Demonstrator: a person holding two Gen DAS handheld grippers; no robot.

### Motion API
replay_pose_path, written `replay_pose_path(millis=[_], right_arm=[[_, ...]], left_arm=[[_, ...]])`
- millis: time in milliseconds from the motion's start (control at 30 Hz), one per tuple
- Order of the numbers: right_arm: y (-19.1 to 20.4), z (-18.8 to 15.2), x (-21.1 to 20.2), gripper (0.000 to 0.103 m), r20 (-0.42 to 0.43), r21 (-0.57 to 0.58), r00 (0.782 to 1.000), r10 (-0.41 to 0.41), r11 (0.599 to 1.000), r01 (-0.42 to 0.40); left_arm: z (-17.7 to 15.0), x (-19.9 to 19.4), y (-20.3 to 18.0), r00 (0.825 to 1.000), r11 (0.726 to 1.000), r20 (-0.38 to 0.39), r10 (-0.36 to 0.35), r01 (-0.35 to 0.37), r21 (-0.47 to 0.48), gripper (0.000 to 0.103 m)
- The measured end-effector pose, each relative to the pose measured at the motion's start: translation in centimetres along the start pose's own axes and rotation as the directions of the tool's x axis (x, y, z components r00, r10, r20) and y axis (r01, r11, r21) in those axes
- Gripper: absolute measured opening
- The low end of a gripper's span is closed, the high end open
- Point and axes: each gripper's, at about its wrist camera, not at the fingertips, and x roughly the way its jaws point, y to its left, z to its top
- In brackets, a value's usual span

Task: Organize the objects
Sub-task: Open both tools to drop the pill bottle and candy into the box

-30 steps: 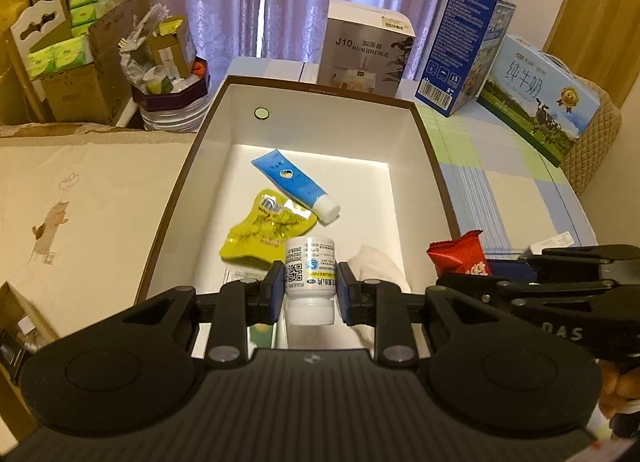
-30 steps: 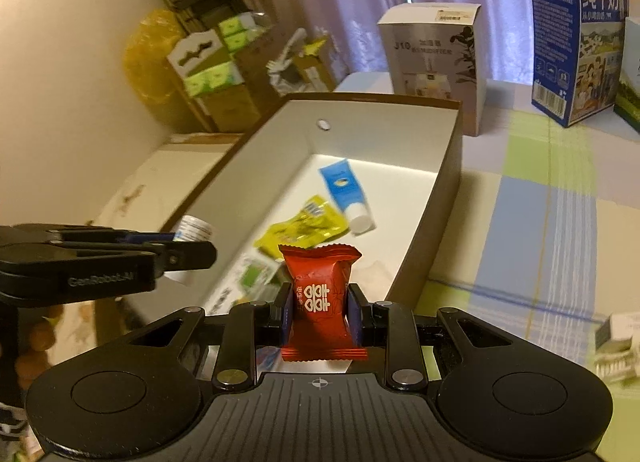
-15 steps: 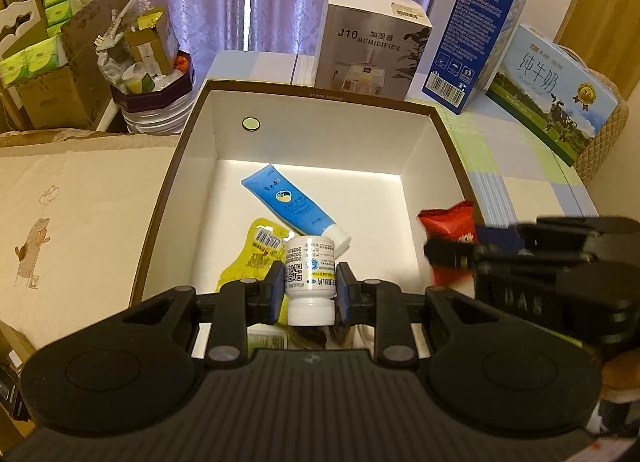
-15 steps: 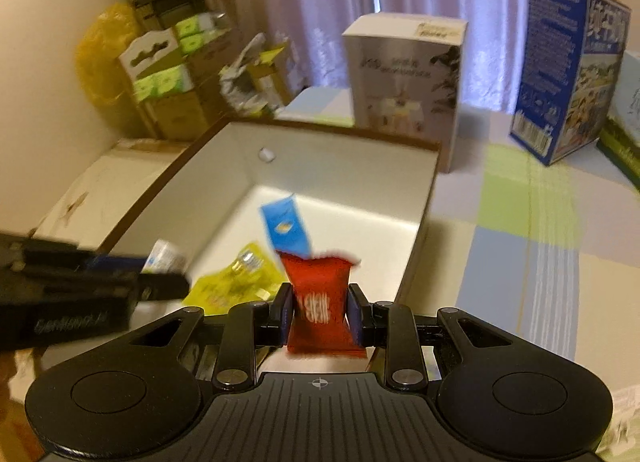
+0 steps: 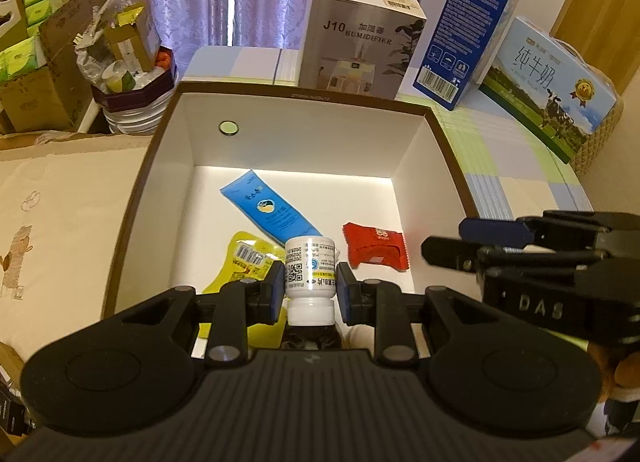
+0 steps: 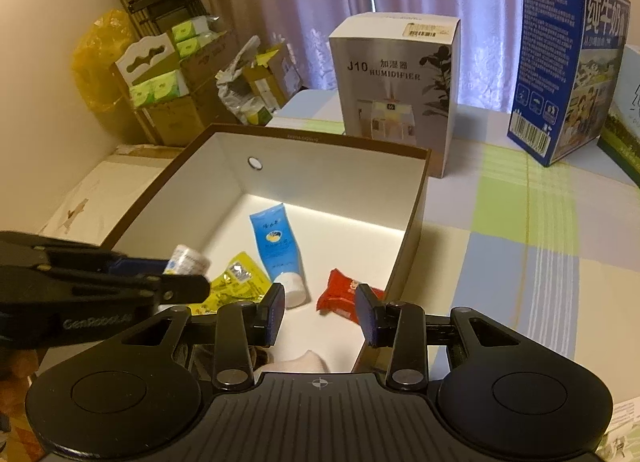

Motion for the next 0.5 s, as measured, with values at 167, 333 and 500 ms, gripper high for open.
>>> replay_pose_path(millis=[167,333,500], right_arm=[[0.1,0.0,0.0,0.036,-0.01,0.005,1.0,0.003,1.0,-0.003],[0.2,-0.1,-0.1,0.037,-0.021,-0.003,1.0,0.003,1.0,-0.004],[0.5,-0.5,-0.6,0.04,-0.027,-0.005,1.0,0.013,1.0,-0.013]], left_arm=[[0.4,0.7,-0.3,1.0,1.0,-0.004,-0.027,0.027,0.001,0.022],[0.5,0.7,0.1,1.0,1.0,0.0,-0.026,0.026,-0.017,0.035],[0.1,-0.3,0.5,1.0,1.0,0.001,-0.005,0.005,-0.019,0.051]])
